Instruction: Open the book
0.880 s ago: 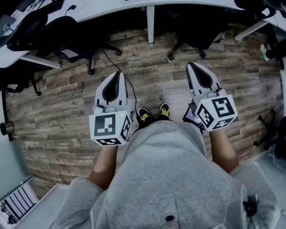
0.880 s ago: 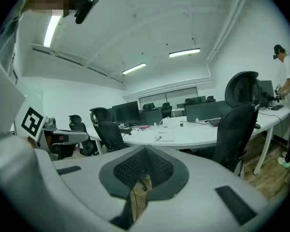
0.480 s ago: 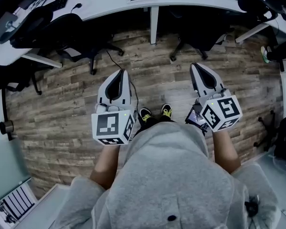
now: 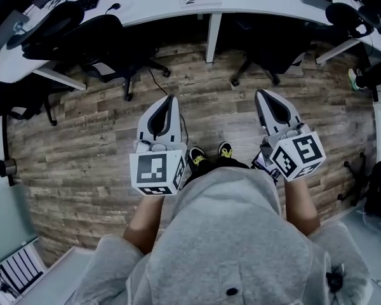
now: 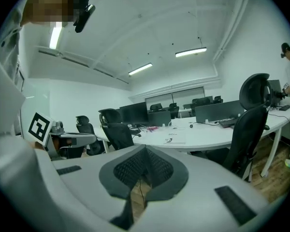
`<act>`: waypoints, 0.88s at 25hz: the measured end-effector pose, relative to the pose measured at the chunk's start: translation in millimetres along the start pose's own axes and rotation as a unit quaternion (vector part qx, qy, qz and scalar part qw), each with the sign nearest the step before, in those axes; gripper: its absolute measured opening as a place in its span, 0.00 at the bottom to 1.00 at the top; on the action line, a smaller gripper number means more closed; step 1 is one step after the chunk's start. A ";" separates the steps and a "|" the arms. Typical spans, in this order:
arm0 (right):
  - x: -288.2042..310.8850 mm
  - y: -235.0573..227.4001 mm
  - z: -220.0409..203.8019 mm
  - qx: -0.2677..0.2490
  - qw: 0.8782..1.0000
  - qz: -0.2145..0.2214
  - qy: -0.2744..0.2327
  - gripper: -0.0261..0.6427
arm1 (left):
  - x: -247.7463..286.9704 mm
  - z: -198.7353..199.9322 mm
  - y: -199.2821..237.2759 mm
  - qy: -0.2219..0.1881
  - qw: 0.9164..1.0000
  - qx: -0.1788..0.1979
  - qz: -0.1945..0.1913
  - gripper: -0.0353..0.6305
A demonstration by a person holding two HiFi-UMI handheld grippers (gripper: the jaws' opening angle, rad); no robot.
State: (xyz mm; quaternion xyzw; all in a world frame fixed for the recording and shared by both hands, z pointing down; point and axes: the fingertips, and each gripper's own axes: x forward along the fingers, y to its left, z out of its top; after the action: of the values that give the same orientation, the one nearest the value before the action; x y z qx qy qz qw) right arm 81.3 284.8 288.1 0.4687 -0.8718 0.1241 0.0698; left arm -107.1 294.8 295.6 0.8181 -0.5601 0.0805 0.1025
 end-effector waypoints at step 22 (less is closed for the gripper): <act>14.8 7.4 -1.6 -0.028 0.999 -0.026 -0.008 0.08 | -3.9 1.8 14.9 -0.021 1.000 0.011 -0.001 0.07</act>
State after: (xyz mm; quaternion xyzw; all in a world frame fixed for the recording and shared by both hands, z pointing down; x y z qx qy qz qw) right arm 67.0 277.3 292.0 0.4895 -0.8632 0.0940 0.0795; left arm -122.3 292.6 294.1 0.8210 -0.5608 0.0690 0.0817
